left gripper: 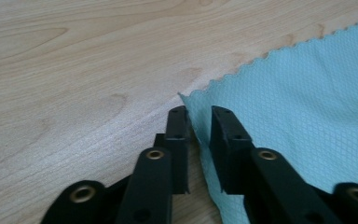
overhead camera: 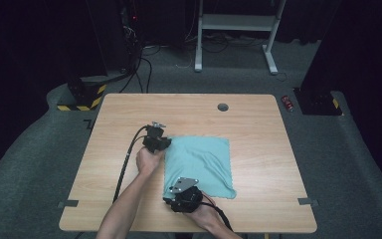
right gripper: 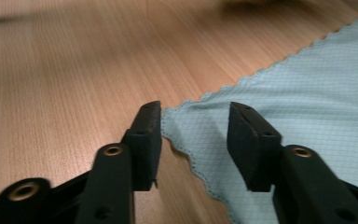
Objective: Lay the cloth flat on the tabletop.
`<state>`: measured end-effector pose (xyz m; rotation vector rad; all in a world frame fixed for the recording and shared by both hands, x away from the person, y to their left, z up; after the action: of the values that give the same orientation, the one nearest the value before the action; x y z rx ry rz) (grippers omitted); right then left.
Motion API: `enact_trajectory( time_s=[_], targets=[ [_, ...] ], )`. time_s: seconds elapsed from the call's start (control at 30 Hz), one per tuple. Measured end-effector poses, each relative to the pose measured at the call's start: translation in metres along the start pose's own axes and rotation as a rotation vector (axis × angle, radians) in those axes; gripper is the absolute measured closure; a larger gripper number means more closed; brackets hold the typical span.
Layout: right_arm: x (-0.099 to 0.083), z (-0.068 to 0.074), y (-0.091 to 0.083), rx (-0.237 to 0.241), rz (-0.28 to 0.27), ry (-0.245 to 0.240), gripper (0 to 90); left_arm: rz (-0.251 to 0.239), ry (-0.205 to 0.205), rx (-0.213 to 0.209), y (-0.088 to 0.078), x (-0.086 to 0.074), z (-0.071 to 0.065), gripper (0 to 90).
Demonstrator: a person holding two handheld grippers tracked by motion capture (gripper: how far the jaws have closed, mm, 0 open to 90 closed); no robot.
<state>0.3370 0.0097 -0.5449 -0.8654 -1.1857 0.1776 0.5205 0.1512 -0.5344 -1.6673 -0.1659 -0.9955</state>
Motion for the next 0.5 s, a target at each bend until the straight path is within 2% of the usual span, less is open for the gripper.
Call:
enact_trajectory(
  time_s=[0.07,0.13,0.27,0.37,0.5],
  targets=[
    [0.0001,0.0001,0.0005,-0.024,-0.004,-0.024,65.2,0.0,0.005,-0.003,0.0004,0.0002,-0.001,84.9],
    [-0.0003,-0.0011,-0.0004,-0.033,-0.001,-0.014,72.5,0.003,0.003,-0.01,0.0005,0.0001,-0.0012,89.1],
    [-0.0006,-0.0026,-0.002,-0.064,0.004,-0.027,86.0,0.001,-0.021,-0.029,0.0002,0.0001,0.0007,89.6],
    [-0.0006,-0.002,-0.0022,-0.067,0.006,-0.036,89.1,-0.005,-0.018,-0.037,-0.0016,0.001,0.0029,89.8],
    [0.0017,-0.0023,-0.0035,-0.062,-0.004,-0.028,89.8,-0.027,-0.038,-0.053,-0.0054,0.003,0.0045,90.0]
  ],
)
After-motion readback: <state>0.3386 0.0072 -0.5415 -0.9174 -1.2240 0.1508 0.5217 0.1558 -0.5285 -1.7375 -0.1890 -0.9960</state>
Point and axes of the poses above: each handheld gripper's, and its own axes: y roughly forward along the jaws, x roughly out of its top, z roughly to its left, the point moved 3 cm from there along y, roughly forward along the jaws, and after that the axes turned 8 degrees about y, right-handed, at the moved point
